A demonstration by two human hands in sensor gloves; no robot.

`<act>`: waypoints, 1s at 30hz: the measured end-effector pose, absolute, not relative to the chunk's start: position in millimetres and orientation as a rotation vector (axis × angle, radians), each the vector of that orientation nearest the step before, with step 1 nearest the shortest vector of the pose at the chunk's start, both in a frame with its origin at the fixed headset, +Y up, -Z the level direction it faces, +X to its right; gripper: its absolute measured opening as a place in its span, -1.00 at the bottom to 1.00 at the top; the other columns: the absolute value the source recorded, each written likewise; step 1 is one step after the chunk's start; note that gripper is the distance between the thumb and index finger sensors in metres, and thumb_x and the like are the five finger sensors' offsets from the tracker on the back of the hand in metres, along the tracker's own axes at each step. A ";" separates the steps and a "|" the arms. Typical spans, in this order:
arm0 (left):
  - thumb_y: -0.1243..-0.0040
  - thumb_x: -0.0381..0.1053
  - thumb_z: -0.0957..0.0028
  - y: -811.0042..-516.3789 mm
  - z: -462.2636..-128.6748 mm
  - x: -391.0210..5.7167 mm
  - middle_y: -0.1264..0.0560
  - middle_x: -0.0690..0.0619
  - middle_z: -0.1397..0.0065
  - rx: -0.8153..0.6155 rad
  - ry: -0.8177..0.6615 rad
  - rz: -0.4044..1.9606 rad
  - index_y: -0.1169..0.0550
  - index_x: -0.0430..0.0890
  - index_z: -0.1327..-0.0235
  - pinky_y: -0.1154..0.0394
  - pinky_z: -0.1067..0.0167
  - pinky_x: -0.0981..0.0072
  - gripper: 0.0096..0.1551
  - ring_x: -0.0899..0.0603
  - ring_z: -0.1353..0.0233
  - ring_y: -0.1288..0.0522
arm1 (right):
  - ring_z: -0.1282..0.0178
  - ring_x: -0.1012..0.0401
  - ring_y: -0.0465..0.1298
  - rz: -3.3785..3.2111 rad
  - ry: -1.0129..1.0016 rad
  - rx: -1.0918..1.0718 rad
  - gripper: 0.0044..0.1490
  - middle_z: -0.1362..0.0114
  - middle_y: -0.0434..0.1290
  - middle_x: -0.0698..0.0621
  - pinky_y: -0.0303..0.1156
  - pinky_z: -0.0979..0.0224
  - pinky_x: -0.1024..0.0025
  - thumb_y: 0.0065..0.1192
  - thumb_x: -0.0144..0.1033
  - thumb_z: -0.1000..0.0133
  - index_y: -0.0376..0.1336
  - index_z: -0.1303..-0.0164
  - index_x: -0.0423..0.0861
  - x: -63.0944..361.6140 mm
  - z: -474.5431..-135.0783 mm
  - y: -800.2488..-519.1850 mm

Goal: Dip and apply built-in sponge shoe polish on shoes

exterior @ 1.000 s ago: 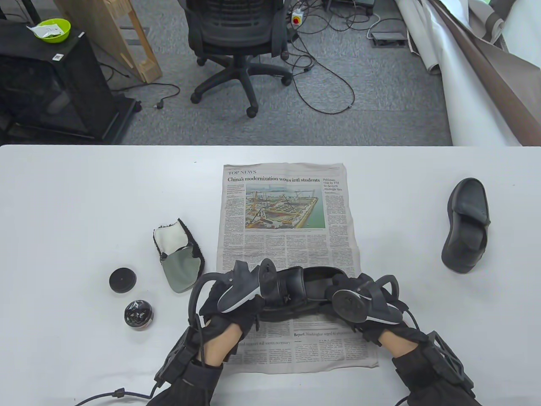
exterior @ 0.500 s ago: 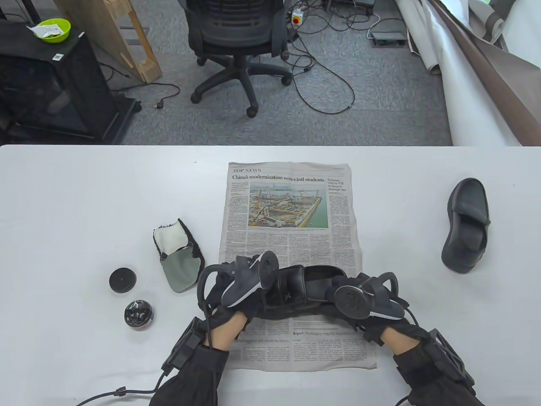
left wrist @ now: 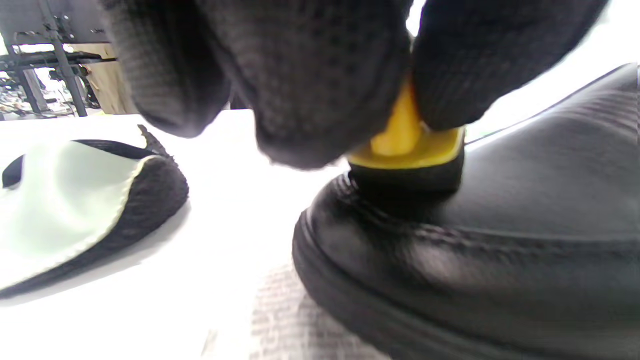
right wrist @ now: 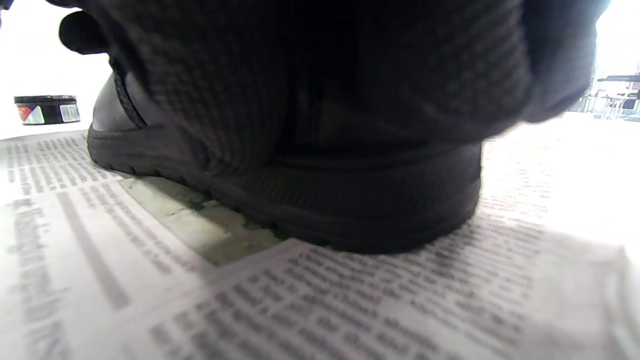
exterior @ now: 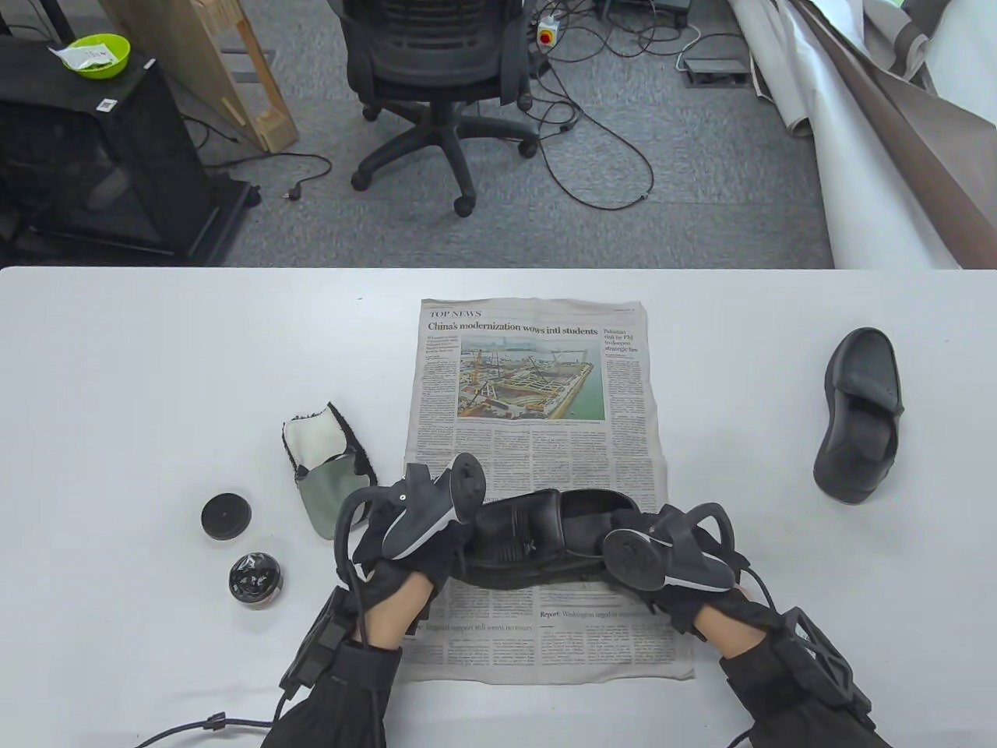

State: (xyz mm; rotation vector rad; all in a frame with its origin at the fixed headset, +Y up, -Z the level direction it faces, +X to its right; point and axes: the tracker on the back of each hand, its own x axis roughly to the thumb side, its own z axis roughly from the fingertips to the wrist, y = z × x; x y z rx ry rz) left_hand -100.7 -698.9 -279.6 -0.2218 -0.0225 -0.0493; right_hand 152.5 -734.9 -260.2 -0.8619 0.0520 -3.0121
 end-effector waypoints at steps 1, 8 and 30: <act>-0.46 0.24 0.10 -698.0 -276.6 -99.1 -0.74 0.03 0.08 -0.219 -0.044 -0.057 -0.61 -0.02 -0.09 -0.67 -0.08 0.13 -0.43 0.19 0.40 -0.72 | 0.44 0.23 0.63 -3.013 0.053 -0.866 -0.50 0.03 0.55 0.07 0.61 -0.11 0.16 0.60 0.03 0.24 0.56 0.11 0.11 152.6 -260.1 -735.1; -0.48 0.23 0.12 -698.1 -266.8 -87.3 -0.75 0.04 0.07 -0.297 -0.146 -0.010 -0.62 0.00 -0.08 -0.67 -0.08 0.14 -0.43 0.20 0.39 -0.74 | 0.43 0.25 0.62 -3.008 0.060 -0.871 -0.51 0.02 0.54 0.08 0.61 -0.12 0.18 0.56 0.03 0.23 0.54 0.11 0.14 152.2 -259.5 -734.9; -0.45 0.25 0.11 -704.3 -286.6 -81.4 -0.76 0.03 0.11 -0.112 -0.053 0.005 -0.63 -0.02 -0.06 -0.68 -0.05 0.13 -0.44 0.18 0.42 -0.73 | 0.41 0.25 0.60 -2.991 -0.005 -0.962 -0.52 -0.02 0.52 0.11 0.57 -0.19 0.18 0.52 0.02 0.22 0.52 0.09 0.19 155.2 -262.9 -735.7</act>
